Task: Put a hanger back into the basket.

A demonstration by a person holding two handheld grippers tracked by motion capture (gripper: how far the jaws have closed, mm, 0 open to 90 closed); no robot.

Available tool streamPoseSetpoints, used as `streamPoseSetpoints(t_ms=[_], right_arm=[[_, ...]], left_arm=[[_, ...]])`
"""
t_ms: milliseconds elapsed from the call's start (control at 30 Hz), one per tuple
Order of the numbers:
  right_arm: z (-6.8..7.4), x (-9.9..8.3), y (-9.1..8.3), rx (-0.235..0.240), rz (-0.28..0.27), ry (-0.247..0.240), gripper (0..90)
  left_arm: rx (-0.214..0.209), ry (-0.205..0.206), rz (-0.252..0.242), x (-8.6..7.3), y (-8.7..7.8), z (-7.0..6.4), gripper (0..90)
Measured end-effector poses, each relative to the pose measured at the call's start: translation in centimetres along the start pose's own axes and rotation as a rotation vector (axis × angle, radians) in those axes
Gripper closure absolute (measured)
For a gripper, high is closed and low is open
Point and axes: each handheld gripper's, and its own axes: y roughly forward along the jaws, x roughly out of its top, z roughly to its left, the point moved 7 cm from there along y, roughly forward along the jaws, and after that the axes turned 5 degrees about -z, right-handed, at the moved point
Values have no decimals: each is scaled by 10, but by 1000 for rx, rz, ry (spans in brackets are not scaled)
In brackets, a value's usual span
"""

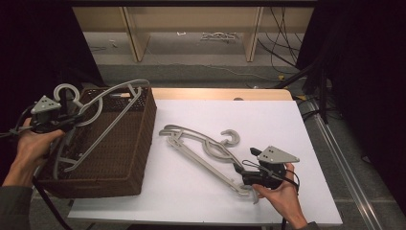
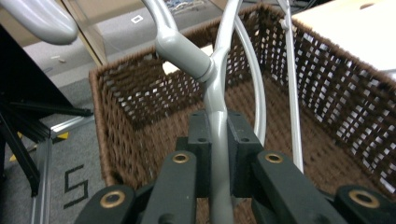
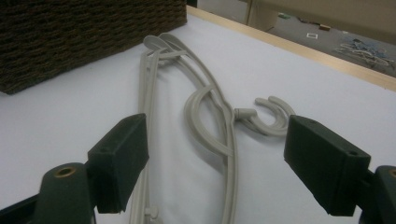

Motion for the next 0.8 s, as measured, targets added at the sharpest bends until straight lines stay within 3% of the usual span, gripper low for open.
streamPoseSetpoints(t_ms=[167, 200, 300, 333, 467, 800], right_arm=[[0, 0, 0, 3, 3, 0, 230], [-1, -1, 0, -2, 2, 1, 230], [-1, 0, 0, -5, 0, -1, 230], [-1, 0, 0, -4, 0, -2, 230], [-1, -1, 0, -2, 2, 0, 231], [-1, -2, 1, 2, 10, 1, 230]], left_arm=[[6, -9, 12, -10, 2, 3, 821], [14, 16, 38, -13, 2, 4, 821], [19, 32, 48, -13, 5, 3, 821], [22, 69, 89, -16, 5, 6, 821], [41, 84, 119, -22, 9, 9, 821], [31, 94, 192, -40, 31, 2, 818]])
